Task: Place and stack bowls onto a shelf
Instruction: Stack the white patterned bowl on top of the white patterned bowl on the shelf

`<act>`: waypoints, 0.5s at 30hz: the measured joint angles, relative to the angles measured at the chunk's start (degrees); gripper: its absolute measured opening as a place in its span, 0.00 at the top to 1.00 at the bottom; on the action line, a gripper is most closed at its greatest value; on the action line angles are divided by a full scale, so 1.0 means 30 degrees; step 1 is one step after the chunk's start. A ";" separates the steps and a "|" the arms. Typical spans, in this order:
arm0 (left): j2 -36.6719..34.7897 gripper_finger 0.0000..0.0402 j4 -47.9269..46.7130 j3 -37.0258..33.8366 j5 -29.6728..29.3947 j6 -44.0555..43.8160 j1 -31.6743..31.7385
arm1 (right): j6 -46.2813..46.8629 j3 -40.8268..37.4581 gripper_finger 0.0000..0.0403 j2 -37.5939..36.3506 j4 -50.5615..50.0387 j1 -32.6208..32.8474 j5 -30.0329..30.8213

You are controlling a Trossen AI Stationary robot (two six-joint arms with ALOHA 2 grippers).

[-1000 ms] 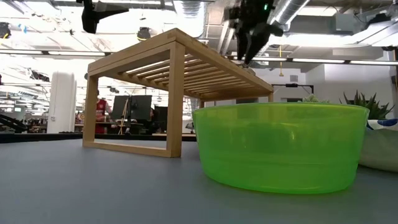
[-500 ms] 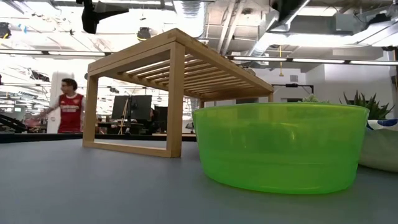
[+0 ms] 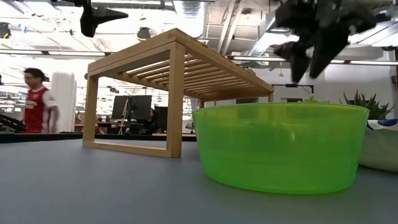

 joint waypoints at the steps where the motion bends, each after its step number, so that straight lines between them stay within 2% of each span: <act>1: 0.0000 0.30 -0.0007 0.0000 0.0000 0.0000 0.0005 | -0.0338 -0.0177 0.45 0.0331 0.0093 -0.0019 0.0252; 8: -0.0007 0.30 -0.0194 0.0000 -0.0006 -0.0044 0.0000 | -0.1555 -0.1050 0.45 0.2625 0.1472 -0.0332 0.1240; 15: -0.0007 0.30 -0.0452 0.0000 -0.0067 -0.0051 0.0000 | -0.1708 -0.1299 0.45 0.4198 0.2602 -0.0593 0.3145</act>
